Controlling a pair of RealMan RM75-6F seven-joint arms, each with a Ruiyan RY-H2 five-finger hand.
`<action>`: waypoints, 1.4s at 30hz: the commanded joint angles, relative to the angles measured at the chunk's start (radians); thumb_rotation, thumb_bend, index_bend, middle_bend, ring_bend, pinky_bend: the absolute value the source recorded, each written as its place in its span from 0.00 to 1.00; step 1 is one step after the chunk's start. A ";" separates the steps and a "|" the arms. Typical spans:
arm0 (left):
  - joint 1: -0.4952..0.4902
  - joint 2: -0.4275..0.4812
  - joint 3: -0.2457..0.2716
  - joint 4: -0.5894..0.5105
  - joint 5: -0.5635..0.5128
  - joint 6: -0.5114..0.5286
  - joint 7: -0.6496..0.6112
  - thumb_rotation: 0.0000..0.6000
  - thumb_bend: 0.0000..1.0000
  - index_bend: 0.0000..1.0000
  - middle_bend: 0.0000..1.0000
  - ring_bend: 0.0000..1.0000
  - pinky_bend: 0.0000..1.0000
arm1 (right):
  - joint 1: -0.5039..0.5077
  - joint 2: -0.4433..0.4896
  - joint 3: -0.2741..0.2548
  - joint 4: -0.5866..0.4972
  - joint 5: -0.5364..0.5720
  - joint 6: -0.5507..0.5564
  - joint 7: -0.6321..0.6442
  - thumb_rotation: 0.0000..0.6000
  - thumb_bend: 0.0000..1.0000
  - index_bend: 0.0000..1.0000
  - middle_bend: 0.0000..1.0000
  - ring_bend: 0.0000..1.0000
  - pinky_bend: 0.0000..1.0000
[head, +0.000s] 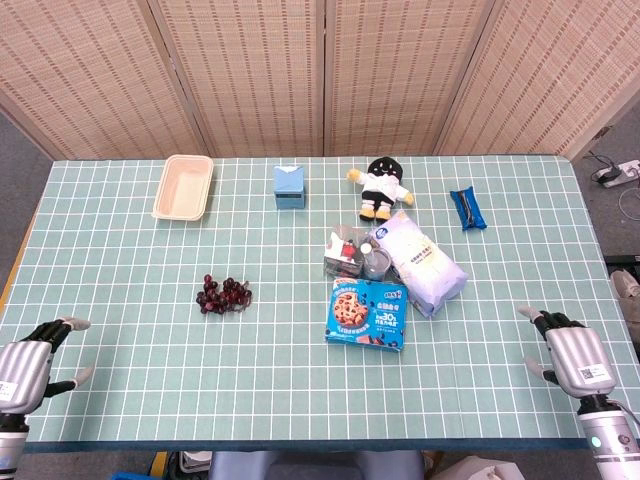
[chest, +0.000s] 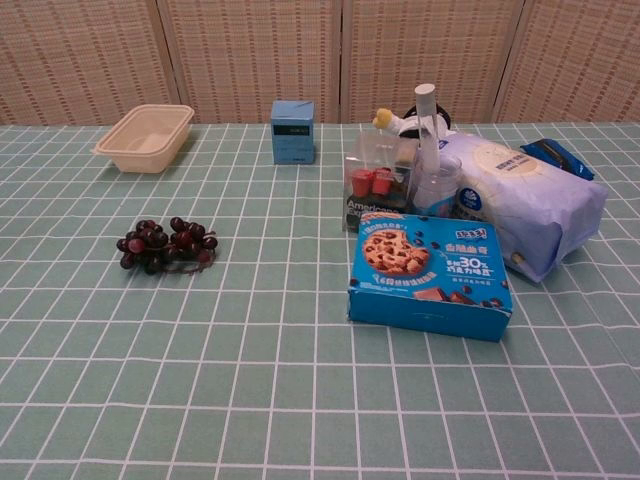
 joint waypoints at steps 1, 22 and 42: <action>0.000 -0.001 -0.001 0.001 0.000 0.001 -0.002 1.00 0.10 0.41 0.34 0.33 0.57 | -0.003 0.002 0.001 0.003 -0.004 0.009 0.009 1.00 0.17 0.22 0.36 0.33 0.51; 0.010 0.003 -0.005 0.012 0.014 0.034 -0.035 1.00 0.10 0.41 0.35 0.34 0.57 | 0.126 -0.067 0.127 -0.105 0.002 -0.025 -0.095 1.00 0.22 0.27 0.87 0.93 1.00; 0.012 0.026 -0.007 0.012 -0.001 0.024 -0.090 1.00 0.10 0.41 0.35 0.34 0.57 | 0.379 -0.401 0.322 0.038 0.223 -0.135 -0.242 1.00 0.18 0.32 1.00 1.00 1.00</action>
